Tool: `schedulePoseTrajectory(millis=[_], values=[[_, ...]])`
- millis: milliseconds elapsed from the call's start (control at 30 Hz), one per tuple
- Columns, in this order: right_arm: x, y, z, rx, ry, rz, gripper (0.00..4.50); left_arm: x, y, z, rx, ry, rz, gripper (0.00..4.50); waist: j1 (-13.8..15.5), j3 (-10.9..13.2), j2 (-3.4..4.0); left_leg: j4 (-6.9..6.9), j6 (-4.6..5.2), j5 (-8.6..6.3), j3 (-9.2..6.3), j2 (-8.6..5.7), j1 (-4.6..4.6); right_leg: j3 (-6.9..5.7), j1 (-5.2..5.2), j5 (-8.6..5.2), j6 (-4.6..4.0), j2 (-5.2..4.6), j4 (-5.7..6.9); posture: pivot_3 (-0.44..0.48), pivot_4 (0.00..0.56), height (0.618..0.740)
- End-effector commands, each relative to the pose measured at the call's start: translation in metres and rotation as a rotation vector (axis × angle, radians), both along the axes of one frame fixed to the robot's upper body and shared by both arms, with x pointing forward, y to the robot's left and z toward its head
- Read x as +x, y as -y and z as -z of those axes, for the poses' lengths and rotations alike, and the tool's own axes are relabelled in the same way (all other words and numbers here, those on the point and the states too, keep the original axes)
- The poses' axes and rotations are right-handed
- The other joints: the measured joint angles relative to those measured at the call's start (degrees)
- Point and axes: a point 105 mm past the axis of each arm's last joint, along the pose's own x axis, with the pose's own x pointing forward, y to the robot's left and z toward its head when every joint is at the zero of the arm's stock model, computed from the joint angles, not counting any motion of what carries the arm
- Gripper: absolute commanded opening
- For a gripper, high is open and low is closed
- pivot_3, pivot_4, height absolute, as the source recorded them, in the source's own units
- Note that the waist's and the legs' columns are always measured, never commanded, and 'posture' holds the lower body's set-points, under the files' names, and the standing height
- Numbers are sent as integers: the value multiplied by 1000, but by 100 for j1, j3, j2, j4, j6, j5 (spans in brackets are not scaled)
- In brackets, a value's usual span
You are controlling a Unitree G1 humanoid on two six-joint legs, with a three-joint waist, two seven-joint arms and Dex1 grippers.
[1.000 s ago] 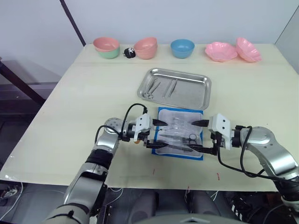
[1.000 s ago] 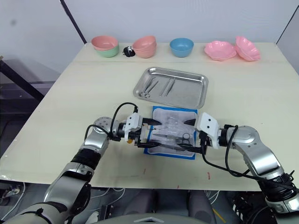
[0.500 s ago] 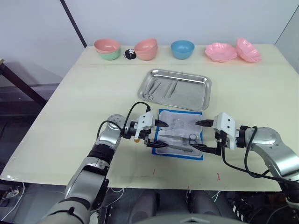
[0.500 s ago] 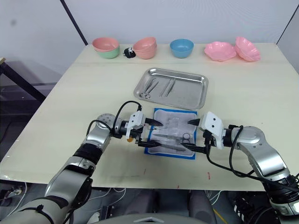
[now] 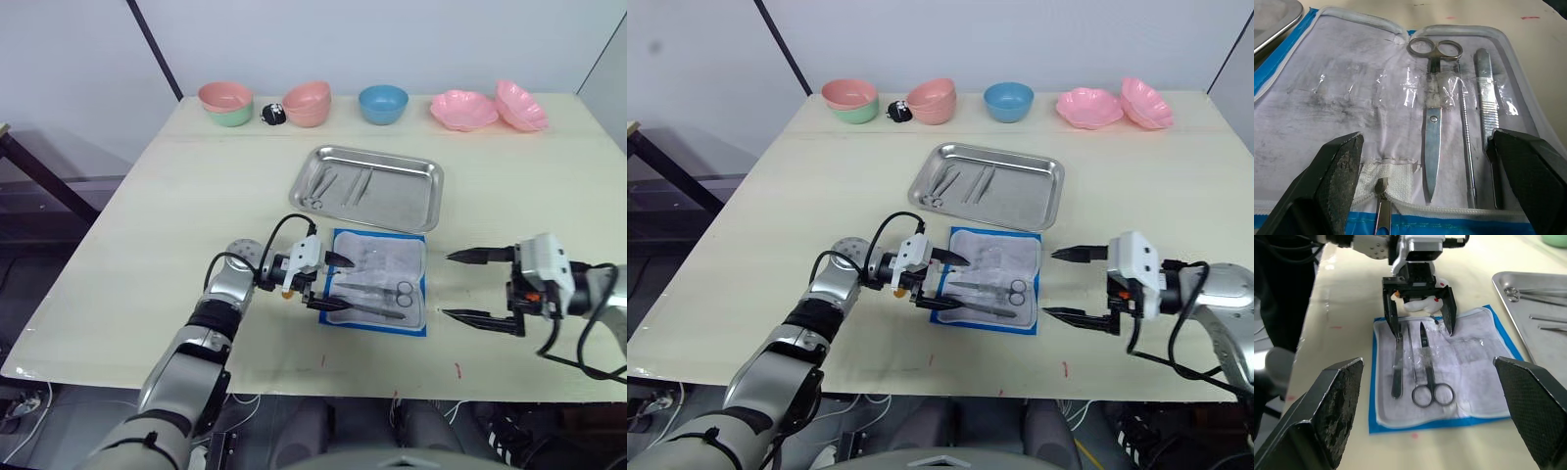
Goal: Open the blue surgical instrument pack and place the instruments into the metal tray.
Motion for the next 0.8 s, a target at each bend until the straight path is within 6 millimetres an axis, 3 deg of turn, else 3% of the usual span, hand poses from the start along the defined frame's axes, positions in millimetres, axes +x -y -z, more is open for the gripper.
schedulePoseTrajectory(millis=[33,333,800], values=[[-2,8,-16,10,50,-9,4452,-24,-9,51,141,-170,16,4500,-1,0,0,0,0,0,0,0,1,0,1,0,-1,0,0,0,150,740],[14,-5,5,-59,33,83,4452,-26,-11,54,161,-157,49,4500,-11,-1,1,-1,0,0,-1,1,1,0,0,-1,1,0,-1,0,150,740],[47,-70,37,-225,3,141,4452,-25,-9,57,174,-152,51,4500,-5,-16,25,-6,0,0,-12,-3,-1,-6,-6,-5,7,0,-5,0,150,740]])
